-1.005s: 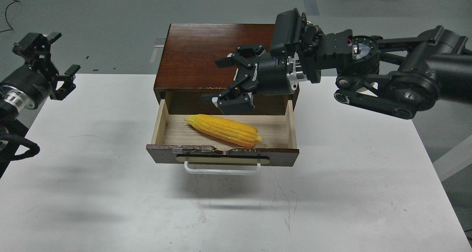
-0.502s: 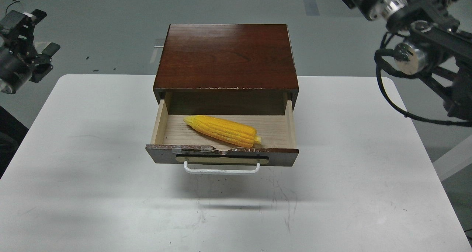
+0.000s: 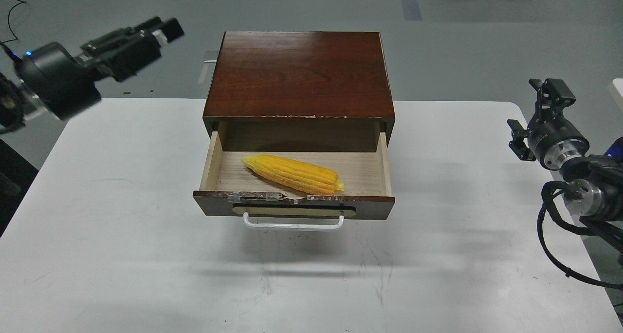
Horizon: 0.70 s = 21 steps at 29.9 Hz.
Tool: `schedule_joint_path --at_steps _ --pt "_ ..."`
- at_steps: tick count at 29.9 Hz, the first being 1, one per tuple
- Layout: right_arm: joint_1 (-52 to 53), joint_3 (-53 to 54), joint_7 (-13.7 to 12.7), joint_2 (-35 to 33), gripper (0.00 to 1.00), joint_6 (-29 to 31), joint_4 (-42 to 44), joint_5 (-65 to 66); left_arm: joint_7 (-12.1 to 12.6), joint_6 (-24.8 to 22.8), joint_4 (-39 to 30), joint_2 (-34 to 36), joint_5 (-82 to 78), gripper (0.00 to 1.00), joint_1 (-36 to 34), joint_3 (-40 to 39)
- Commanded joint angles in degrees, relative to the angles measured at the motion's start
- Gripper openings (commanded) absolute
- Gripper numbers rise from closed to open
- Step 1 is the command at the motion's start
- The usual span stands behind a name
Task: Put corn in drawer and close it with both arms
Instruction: 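Bring the left gripper to the drawer front beside the white handle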
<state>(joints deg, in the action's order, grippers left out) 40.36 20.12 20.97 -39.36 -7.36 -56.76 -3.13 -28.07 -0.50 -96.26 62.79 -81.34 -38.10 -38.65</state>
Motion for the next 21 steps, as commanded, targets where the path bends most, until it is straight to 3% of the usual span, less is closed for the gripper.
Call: schedule_joint_path --at_steps 1,3,5,7,9,17,21 --pt "-0.6 -0.1 0.0 0.0 0.99 0.0 0.1 0.1 0.1 -0.2 -4.9 -0.6 -6.1 0.00 0.8 5.6" --pt "-0.7 -0.3 0.1 -0.1 0.99 0.0 0.2 0.1 0.1 -0.7 -4.9 -1.0 -6.1 0.00 0.8 7.2" --pt "-0.7 -0.8 0.1 0.0 0.99 0.1 1.2 0.1 0.1 -4.8 -4.9 -1.3 -6.1 0.00 1.4 8.0" --pt "-1.1 -0.9 0.1 0.0 0.99 0.2 2.6 0.1 0.1 -12.2 -4.9 -2.4 -6.2 0.00 1.2 8.8" --pt "-1.4 -1.1 0.1 0.2 0.99 0.6 4.3 0.2 0.1 -16.7 -4.9 -4.1 -6.1 0.00 1.3 8.8" --pt "-2.1 -1.5 0.0 0.5 0.99 1.5 9.3 0.2 0.1 -18.5 -4.9 -6.0 0.6 0.00 0.5 6.7" --pt "-2.6 -1.4 0.0 0.6 0.99 1.6 9.7 0.2 0.1 -24.9 -4.9 -5.0 5.0 0.00 -0.2 6.0"
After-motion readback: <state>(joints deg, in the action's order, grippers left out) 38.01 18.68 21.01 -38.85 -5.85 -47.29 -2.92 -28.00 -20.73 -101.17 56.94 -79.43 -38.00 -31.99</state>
